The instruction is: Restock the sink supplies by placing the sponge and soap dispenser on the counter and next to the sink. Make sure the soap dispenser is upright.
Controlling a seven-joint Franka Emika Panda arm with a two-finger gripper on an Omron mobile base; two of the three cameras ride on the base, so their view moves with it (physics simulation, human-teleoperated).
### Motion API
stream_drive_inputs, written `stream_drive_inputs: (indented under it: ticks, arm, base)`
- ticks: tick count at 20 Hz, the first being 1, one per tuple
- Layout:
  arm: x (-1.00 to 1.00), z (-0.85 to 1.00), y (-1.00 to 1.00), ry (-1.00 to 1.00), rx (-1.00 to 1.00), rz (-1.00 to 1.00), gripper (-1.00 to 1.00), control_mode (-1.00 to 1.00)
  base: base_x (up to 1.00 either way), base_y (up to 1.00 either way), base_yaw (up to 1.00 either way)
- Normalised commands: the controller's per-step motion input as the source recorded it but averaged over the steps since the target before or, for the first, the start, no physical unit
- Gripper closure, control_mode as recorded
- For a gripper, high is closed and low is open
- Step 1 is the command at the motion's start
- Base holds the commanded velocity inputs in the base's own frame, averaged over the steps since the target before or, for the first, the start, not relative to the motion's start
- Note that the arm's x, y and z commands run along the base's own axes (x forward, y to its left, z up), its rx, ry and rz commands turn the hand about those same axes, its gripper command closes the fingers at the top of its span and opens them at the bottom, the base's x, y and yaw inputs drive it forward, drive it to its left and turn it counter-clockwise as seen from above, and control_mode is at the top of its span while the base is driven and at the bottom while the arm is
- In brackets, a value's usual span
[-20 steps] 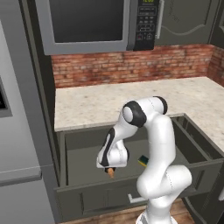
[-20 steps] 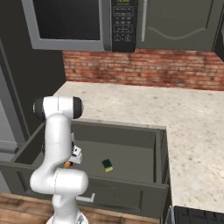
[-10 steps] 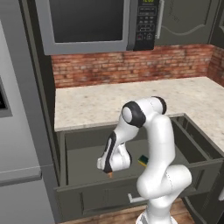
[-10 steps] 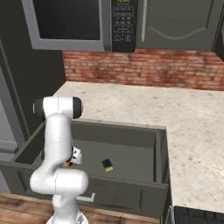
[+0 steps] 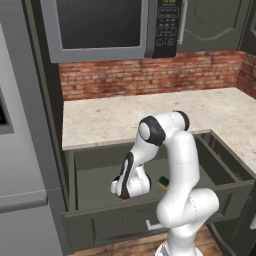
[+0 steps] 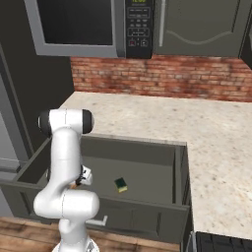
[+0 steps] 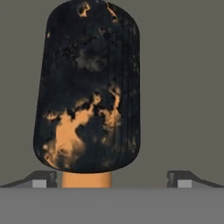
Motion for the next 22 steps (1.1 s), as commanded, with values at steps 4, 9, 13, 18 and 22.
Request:
stream_drive_inputs:
  ticks: [4, 9, 13, 18, 22]
  arm:
    - [0.28, 0.0, 0.16, 0.01, 0.0, 0.0, -1.0, -1.0]
    - [0.2, -0.03, 0.37, 0.04, 0.0, -0.01, -1.0, -1.0]
    - [0.15, -0.08, 0.41, 0.07, 0.0, -0.03, -1.0, -1.0]
    - [0.06, -0.08, 0.33, 0.1, 0.0, -0.03, -1.0, -1.0]
    - [0.0, -0.08, 0.21, 0.12, 0.0, -0.04, -1.0, -1.0]
  base:
    - [0.0, 0.0, 0.0]
    - [0.0, 0.0, 0.0]
    - [0.0, 0.0, 0.0]
    - [0.0, 0.0, 0.0]
    - [0.0, 0.0, 0.0]
